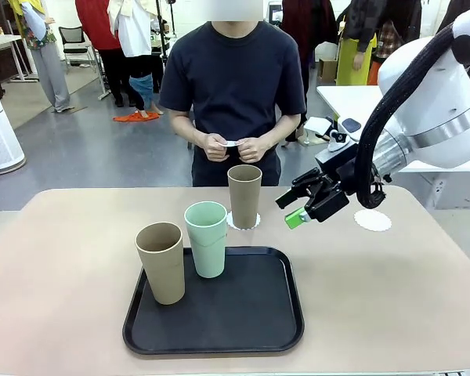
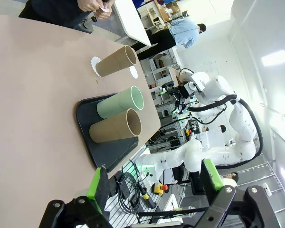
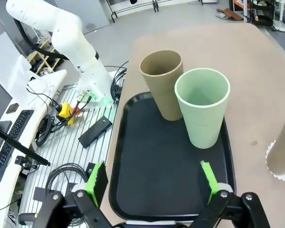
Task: Place coasters on the table and set cups on them.
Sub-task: Take one Reusable plastic cup from the Flat Tray and place it on a coaster set by the human.
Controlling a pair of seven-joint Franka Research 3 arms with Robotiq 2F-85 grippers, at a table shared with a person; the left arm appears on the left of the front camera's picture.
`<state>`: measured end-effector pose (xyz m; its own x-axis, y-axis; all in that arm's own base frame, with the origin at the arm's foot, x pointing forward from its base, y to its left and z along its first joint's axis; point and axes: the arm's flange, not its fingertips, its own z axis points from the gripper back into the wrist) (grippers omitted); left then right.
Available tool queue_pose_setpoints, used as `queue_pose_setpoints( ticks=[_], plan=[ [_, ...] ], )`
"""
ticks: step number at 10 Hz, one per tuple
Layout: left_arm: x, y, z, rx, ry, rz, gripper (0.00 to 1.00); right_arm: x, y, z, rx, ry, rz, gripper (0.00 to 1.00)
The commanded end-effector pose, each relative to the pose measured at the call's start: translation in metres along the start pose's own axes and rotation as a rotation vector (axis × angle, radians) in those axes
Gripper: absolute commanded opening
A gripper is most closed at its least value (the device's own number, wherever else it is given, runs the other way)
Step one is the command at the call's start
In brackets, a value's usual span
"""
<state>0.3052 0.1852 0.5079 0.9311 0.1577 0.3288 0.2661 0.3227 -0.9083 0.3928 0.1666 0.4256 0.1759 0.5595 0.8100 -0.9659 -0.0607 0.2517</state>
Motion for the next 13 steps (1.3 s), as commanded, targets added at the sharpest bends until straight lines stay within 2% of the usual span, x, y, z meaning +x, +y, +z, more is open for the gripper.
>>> queue_pose_setpoints(
  ticks=[1,2,4,6,7,8,10,11,13],
  plan=[
    [0.000,-0.002,0.002,-0.014,-0.008,-0.004,1.00,-0.002,-0.001,0.000,-0.009,0.006,-0.001,1.00],
    [0.000,-0.002,0.002,-0.014,-0.008,-0.004,1.00,-0.016,0.012,-0.010,-0.001,-0.065,0.159,1.00],
    [0.000,-0.002,0.002,-0.014,-0.008,-0.004,1.00,-0.039,0.027,-0.030,0.068,-0.128,0.242,1.00],
    [0.000,-0.002,0.002,-0.014,-0.008,-0.004,1.00,-0.059,0.033,-0.034,0.085,-0.165,0.262,1.00],
    [0.000,-0.002,0.002,-0.014,-0.008,-0.004,1.00,-0.070,0.026,-0.035,0.046,-0.182,0.240,1.00],
    [0.000,-0.002,0.002,-0.014,-0.008,-0.004,1.00,-0.081,0.015,-0.034,-0.047,-0.237,0.207,1.00],
    [0.000,-0.002,0.002,-0.014,-0.008,-0.004,1.00,-0.097,-0.001,-0.039,-0.195,-0.286,0.150,1.00],
    [0.000,-0.002,0.002,-0.014,-0.008,-0.004,1.00,-0.102,-0.008,-0.043,-0.238,-0.307,0.138,1.00],
    [0.000,-0.002,0.002,-0.014,-0.008,-0.004,1.00,-0.112,-0.015,-0.053,-0.222,-0.342,0.145,1.00]
  ],
)
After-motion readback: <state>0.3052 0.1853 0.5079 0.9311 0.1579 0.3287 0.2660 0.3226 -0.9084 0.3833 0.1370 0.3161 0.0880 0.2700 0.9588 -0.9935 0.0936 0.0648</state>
